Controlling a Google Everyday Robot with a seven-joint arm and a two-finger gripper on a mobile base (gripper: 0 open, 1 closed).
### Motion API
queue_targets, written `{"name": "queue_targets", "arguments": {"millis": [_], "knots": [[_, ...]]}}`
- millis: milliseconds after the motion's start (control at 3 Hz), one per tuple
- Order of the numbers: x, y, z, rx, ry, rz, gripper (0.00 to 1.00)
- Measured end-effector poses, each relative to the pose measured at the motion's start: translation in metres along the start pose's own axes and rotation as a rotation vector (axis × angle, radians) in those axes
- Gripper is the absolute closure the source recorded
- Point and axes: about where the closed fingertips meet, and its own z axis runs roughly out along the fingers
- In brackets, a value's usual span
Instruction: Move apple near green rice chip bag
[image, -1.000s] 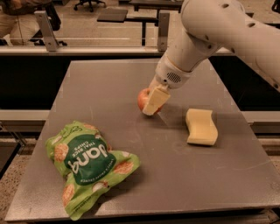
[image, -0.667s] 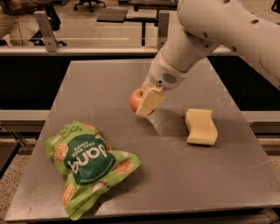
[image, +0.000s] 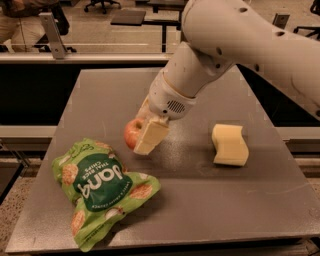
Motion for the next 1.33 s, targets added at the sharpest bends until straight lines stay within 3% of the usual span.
{"name": "queue_targets", "arguments": {"millis": [1333], "knots": [[0.0023,0.0154,0.0182,-0.018,0.035,-0.042,0.04]]}}
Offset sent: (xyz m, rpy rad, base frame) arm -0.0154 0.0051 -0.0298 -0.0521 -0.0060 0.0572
